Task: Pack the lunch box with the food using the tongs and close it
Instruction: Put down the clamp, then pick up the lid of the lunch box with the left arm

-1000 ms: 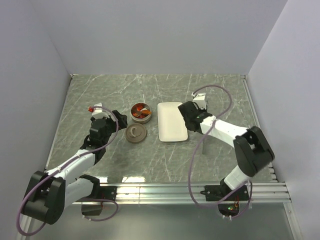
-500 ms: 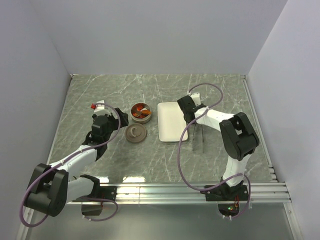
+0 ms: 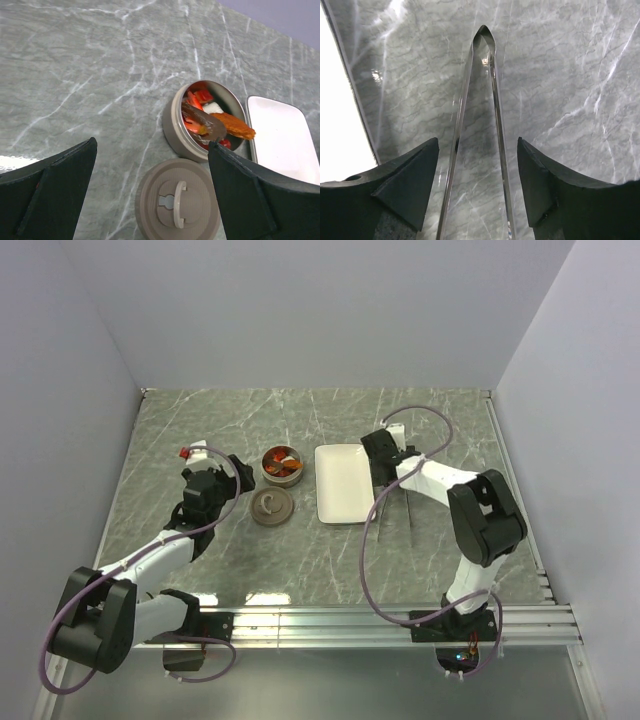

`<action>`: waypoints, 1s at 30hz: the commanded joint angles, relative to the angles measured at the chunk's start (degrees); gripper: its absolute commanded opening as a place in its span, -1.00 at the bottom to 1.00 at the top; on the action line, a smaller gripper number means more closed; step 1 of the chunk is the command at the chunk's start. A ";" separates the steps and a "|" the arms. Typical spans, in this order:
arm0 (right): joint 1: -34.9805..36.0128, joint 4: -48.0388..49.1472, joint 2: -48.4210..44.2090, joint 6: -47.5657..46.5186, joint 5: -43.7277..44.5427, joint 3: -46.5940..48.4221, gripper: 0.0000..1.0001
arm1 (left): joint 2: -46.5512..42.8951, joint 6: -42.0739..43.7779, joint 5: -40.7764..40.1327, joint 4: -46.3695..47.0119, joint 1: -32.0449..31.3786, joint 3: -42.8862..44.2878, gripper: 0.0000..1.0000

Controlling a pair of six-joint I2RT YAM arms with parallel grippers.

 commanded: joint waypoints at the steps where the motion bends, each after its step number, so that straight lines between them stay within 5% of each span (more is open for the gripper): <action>1: -0.49 3.72 -6.48 0.50 -0.93 -1.84 0.43 | -0.26 -0.71 -4.29 0.17 0.05 2.00 0.99; 9: -0.49 15.57 -25.55 -0.03 -4.71 -14.32 0.43 | -0.26 -2.30 -13.43 -5.09 -7.84 3.23 0.99; 15: -0.58 22.16 -40.83 0.06 -7.25 -23.28 0.42 | -2.62 -2.82 -10.19 -7.83 -11.81 1.66 0.92; 22: -0.58 25.52 -48.59 0.15 -11.13 -28.91 0.41 | -4.48 -4.14 -8.34 -10.02 -13.92 0.33 0.89; 30: -0.58 26.75 -51.05 0.50 -12.27 -30.76 0.40 | 5.09 -4.06 -5.09 -11.25 -14.72 4.20 0.79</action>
